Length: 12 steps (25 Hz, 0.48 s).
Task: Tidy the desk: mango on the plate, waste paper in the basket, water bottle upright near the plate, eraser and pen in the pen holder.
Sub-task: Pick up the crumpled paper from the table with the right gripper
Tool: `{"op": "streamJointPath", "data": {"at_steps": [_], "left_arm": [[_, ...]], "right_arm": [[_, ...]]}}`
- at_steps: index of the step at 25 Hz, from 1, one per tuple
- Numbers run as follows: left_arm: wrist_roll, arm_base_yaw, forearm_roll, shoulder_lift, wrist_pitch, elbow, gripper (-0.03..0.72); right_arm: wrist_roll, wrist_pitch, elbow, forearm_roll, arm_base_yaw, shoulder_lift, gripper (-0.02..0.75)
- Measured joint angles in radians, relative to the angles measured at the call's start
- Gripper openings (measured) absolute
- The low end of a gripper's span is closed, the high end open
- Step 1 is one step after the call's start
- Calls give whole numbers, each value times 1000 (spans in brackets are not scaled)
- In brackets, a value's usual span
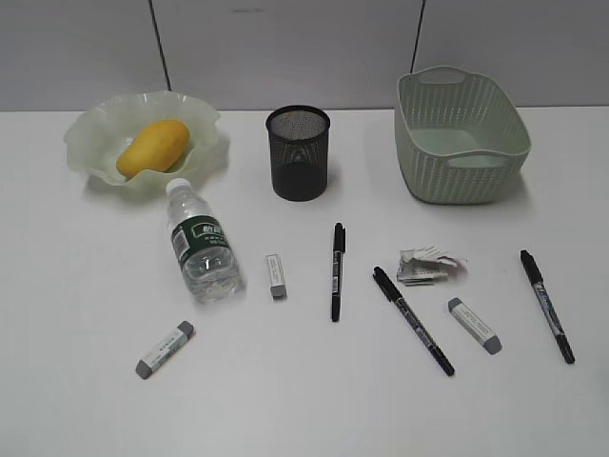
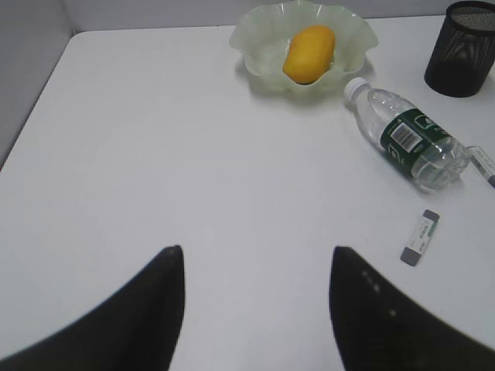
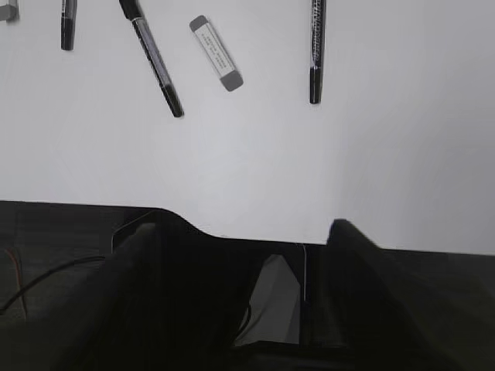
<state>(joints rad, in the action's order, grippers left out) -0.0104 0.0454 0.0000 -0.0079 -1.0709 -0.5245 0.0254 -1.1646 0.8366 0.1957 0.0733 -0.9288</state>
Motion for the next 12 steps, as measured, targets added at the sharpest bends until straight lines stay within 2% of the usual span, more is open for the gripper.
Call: {"op": "streamJointPath", "data": {"at_steps": [3,6,12], "left_arm": [[0,0,0,0,0,0,449],[0,0,9,0,0,0,445],[0,0,0,0,1,0,426]], "right_arm": [[10,-1,84,24,1,-126,582],[60,26,151,46,34,-250,608],[236,91,294,13,218,-489,608]]}}
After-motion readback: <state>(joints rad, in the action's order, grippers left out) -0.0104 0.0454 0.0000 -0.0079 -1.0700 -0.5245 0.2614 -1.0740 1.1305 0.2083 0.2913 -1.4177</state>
